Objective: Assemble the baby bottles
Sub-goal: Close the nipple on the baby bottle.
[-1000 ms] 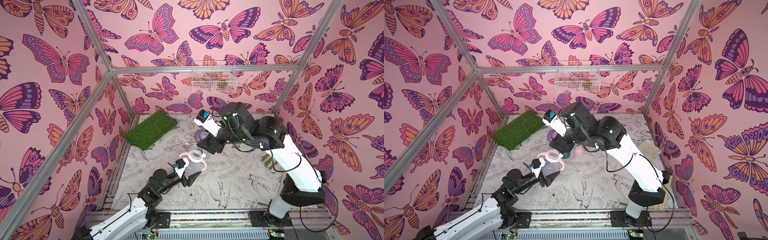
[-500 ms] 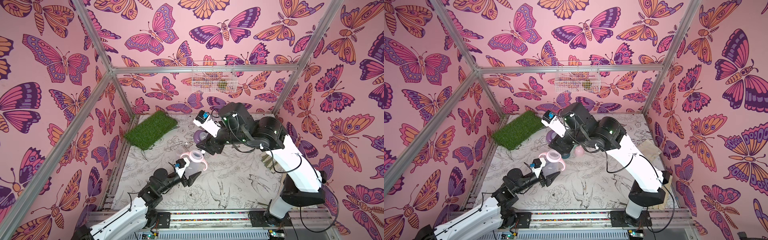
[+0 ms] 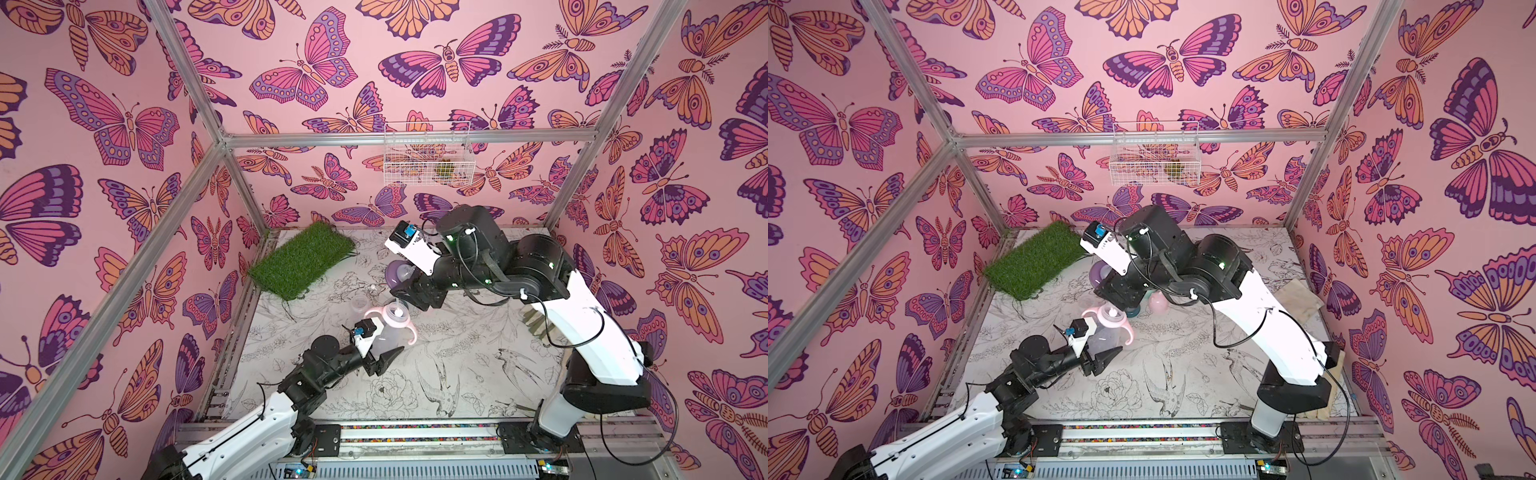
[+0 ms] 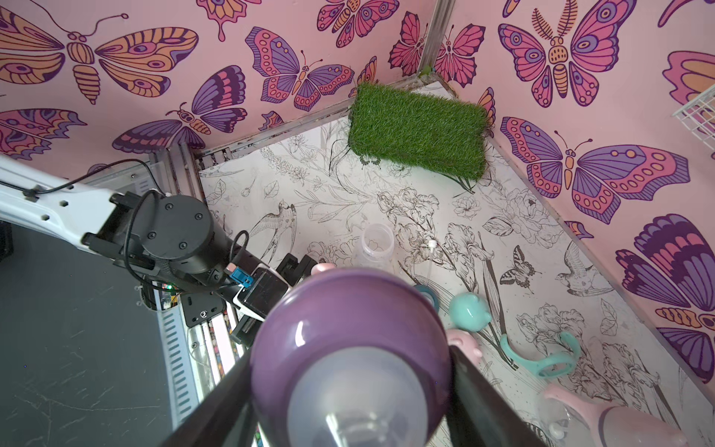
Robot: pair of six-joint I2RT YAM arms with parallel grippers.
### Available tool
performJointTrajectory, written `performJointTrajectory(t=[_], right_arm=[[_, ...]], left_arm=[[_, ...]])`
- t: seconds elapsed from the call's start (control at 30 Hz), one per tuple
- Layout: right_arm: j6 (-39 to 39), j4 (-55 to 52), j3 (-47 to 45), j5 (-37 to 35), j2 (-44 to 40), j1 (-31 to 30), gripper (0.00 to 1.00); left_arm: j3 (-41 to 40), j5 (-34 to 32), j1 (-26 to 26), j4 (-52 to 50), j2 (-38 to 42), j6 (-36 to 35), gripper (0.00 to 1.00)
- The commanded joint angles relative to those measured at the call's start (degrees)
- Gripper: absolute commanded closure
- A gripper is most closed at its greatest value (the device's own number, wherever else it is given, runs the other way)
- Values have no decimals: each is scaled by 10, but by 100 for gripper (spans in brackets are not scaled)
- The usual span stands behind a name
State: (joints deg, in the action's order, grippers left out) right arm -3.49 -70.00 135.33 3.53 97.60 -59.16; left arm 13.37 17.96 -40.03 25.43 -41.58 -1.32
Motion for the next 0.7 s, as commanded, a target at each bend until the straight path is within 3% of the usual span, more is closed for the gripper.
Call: performJointTrajectory(t=[0.0,0.4,0.67], right_arm=[[-7,8,-7,23,-7,-6,73],[-49,-40,-49,137,-10,-1,72],[-66,-78,-96,189,-31,49,73]], left_arm=[[17,-6,-2,11,19,-12,100],[35,-13,-2,11,30,-43,100],[46,10,-7,5,28,-54,100]])
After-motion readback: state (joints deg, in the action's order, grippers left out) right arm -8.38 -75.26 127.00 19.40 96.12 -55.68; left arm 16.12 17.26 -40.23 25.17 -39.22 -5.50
